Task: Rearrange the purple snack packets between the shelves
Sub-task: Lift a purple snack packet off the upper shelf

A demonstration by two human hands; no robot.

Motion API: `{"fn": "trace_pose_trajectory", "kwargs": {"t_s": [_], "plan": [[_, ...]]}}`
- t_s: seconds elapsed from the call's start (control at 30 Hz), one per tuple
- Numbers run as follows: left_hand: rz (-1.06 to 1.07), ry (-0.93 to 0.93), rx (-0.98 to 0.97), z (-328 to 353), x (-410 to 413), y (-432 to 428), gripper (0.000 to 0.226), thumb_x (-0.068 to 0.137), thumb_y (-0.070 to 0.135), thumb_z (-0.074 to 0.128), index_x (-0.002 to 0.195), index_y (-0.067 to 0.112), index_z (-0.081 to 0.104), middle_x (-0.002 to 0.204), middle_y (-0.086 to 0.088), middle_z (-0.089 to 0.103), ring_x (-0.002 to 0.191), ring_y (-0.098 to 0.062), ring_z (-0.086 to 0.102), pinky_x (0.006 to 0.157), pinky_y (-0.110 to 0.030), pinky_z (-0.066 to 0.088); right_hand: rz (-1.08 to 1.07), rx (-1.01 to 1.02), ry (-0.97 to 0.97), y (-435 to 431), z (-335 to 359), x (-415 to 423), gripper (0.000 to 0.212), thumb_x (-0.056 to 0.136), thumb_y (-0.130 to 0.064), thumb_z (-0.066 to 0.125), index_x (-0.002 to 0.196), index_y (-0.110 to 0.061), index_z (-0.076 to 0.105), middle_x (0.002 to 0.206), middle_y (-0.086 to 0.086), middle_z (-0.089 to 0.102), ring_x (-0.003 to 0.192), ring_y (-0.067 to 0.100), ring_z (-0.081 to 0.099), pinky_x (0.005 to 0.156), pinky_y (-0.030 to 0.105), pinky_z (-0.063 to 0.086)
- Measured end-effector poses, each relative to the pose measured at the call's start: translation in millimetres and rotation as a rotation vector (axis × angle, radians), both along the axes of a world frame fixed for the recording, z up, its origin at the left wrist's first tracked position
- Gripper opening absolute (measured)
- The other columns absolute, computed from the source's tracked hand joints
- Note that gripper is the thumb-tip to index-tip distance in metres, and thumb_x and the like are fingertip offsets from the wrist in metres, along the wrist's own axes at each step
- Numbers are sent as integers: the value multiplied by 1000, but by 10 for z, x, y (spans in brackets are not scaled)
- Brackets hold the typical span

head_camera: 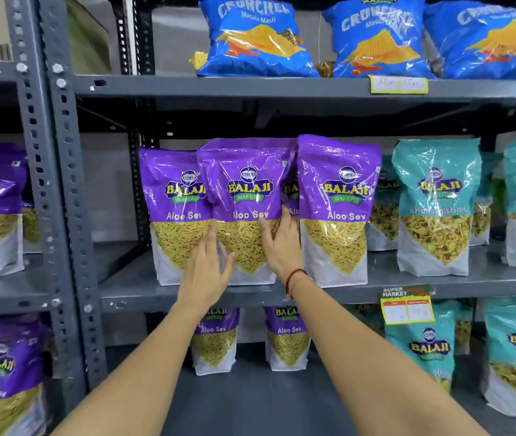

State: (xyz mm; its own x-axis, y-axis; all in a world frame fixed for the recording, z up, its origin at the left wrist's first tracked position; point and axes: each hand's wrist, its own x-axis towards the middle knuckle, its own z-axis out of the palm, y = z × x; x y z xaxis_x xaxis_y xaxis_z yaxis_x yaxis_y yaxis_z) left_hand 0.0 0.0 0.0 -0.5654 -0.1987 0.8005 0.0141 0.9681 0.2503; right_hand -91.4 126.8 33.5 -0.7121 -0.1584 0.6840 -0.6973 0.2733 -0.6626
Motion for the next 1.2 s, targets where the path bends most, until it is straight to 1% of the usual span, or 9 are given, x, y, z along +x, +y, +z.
{"fn": "trace_pose_trajectory", "kwargs": {"t_s": [0.23,0.43,0.5,0.57,0.67,0.8,0.87,0.97,1.2], "plan": [[-38,37,241,11,-98,90,62,96,27,39,148,15,9,104,-21,64,95,-39,60,79,-43,46,172,-162,-276,-41,-151,10,77,89,-59,47,145,-9,29,143,18,49,134,33,44,111,40,32],[-132,104,488,254,-203,154,49,98,25,31,145,13,24,136,-19,52,125,-36,46,103,-49,37,148,-274,-191,-55,-8,185,81,81,-52,66,143,-12,33,139,16,49,133,31,42,113,50,33],[-86,-16,611,-401,-37,96,51,97,27,35,145,15,24,145,-15,42,132,-31,41,109,-49,33,172,-189,-312,-80,-625,304,85,74,-46,76,140,-12,36,135,15,52,130,30,45,111,50,36],[-207,-5,605,-510,60,91,51,96,27,41,144,16,28,141,-12,43,127,-26,45,107,-42,37,214,-227,-248,26,-726,377,85,69,-43,81,137,-13,39,131,13,55,127,29,49,109,51,39],[-306,68,589,-332,179,89,51,94,26,48,143,17,33,128,-8,43,113,-13,49,95,-10,38,217,-321,-186,133,-539,554,81,65,-44,83,132,-20,44,129,5,59,124,22,53,106,48,44],[-484,76,594,-231,442,87,66,84,40,58,143,29,31,148,-5,32,136,-10,33,111,-44,37,247,-455,-130,271,-526,815,77,60,-44,86,125,-31,49,122,-9,64,115,6,60,102,36,50],[-521,62,587,-246,609,107,73,78,48,62,141,43,26,154,5,24,142,-10,23,113,-49,32,283,-496,-144,327,-584,930,65,58,-44,87,112,-46,51,109,-20,66,104,-4,63,95,28,54],[-582,25,568,-433,843,129,79,77,48,66,140,48,20,157,12,21,144,-6,18,117,-51,22,344,-508,-210,359,-822,1076,64,58,-43,87,113,-41,54,109,-14,69,101,3,67,91,35,56],[-489,-49,581,-1230,1220,-15,100,62,41,82,142,42,20,137,23,47,128,-9,48,99,-28,47,378,-346,-250,337,-1723,1168,82,48,-45,90,119,-33,51,112,-22,64,107,2,62,89,23,53]]}}
